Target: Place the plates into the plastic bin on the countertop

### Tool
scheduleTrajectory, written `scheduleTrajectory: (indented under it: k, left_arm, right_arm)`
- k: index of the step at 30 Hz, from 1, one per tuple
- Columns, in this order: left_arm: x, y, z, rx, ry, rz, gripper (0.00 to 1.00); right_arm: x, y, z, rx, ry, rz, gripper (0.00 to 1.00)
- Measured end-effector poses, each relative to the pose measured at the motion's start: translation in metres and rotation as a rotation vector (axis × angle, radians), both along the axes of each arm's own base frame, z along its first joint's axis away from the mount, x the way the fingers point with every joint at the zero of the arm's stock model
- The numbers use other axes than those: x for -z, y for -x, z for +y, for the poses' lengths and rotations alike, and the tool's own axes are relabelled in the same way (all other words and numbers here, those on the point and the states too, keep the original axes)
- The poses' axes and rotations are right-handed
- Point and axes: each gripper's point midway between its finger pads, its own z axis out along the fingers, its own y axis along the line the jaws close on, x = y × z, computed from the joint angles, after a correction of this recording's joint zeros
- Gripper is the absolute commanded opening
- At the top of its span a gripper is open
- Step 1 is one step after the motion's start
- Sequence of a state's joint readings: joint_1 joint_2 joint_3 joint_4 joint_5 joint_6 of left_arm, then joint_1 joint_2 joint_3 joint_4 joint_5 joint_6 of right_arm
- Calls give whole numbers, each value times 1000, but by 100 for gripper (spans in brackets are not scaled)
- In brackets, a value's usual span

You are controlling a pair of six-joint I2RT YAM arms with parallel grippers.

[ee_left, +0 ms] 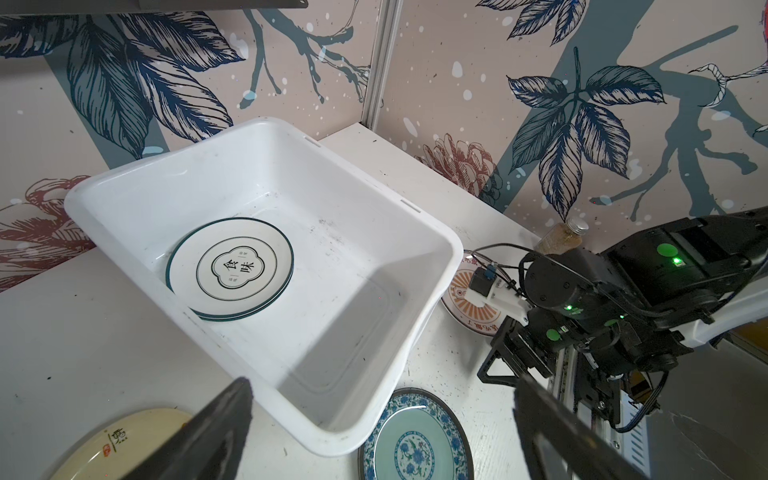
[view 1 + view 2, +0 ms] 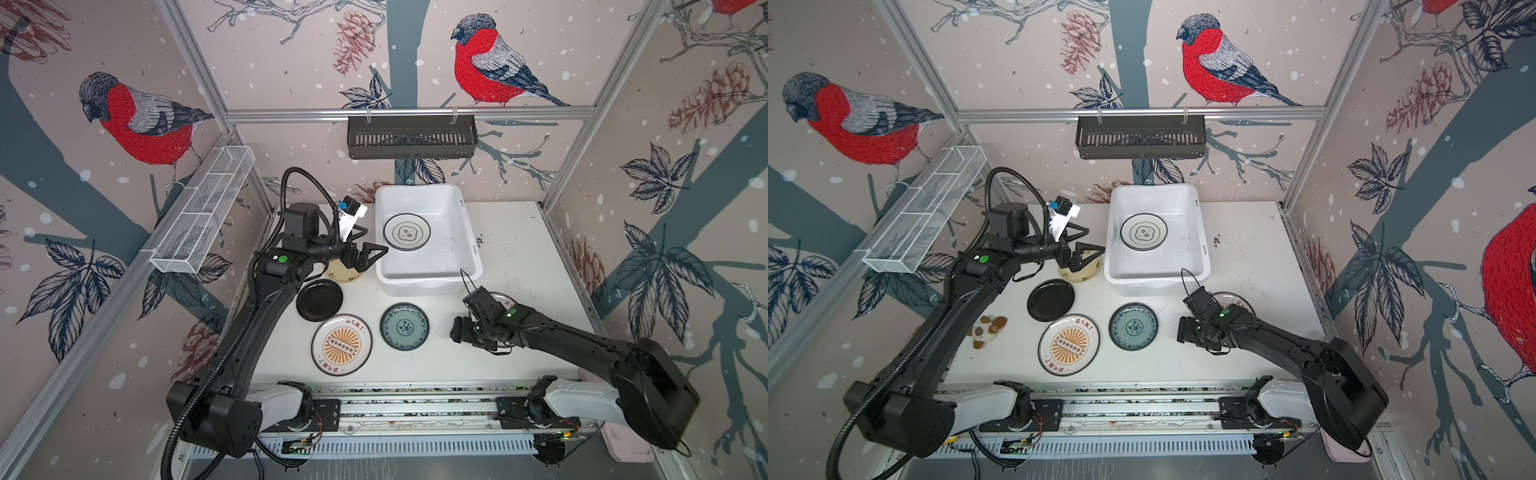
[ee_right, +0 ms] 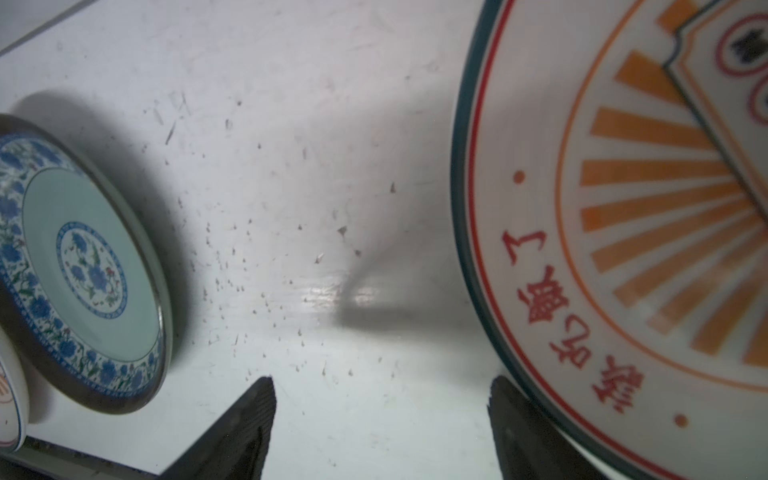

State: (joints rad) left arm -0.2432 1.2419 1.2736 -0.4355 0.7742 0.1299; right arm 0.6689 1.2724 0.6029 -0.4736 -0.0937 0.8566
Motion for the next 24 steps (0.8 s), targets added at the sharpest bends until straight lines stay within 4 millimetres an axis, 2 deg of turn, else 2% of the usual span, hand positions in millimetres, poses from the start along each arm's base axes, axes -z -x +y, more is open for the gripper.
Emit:
scheduleTrajectory:
  k: [6,14,21,24]
  left_arm:
    - [0,0,0,0,2,1,97]
    - [-1,0,-1,2,3,-1,97]
    - [-2,4,0,6,7,-6,97]
    - [-1,6,0,4,11,-1,97]
  right_arm:
    - [7,-20,-17,21,77,-2,83]
    - [4,-39,-34,38,102,-21,84]
    - [-32,-44,-43,56,47,-107,85]
    - [-48,-44,-60,143,13,-148,85]
